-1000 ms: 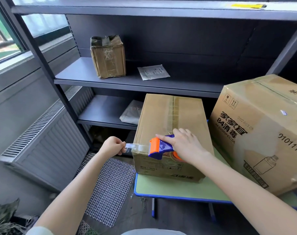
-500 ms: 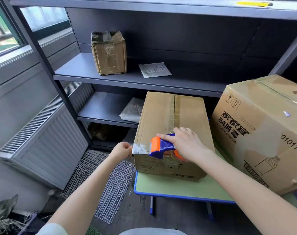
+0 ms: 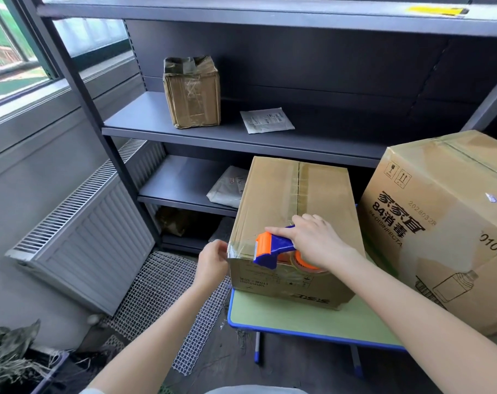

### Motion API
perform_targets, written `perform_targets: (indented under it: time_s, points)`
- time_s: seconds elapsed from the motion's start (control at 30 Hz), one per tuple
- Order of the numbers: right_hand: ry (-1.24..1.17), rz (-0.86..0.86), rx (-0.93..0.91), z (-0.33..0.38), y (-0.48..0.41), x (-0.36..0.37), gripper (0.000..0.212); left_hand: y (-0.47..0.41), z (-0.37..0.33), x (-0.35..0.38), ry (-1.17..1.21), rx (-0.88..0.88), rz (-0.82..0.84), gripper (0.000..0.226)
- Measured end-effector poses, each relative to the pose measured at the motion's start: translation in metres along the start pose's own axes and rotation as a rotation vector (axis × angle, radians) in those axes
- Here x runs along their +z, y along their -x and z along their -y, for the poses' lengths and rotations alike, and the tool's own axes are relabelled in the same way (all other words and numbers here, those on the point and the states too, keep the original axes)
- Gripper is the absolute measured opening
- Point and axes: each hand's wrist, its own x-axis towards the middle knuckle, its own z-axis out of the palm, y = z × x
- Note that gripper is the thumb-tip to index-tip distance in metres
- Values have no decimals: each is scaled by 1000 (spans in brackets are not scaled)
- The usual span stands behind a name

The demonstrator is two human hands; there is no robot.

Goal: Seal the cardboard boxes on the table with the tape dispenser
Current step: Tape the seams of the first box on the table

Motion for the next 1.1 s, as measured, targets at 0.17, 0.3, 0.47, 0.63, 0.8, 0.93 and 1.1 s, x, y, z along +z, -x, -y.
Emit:
perform_targets:
  time_s: [0.17, 0.3, 0.47, 0.63, 0.8, 0.93, 1.1]
  points:
    - [-32, -7, 6, -3, 0, 0, 58, 13, -15, -4, 144, 76, -39, 44]
    - [-32, -25, 13, -3, 0, 3, 58, 25, -15, 6, 173, 121, -72, 46]
    - [-23, -19, 23, -1, -1, 3, 57, 22, -19, 5, 212, 111, -105, 30]
    - [18, -12, 41, 4, 2, 3, 57, -9, -27, 4, 43, -17, -26, 29]
    - [34, -9, 79, 7, 2, 7, 59, -16, -24, 10, -11, -32, -44, 35]
    - [45, 20, 108, 14, 1, 3, 59, -22, -21, 9, -11, -30, -33, 33]
    - [57, 37, 83, 12, 2, 0, 60, -23, -22, 7, 148, -66, -13, 26]
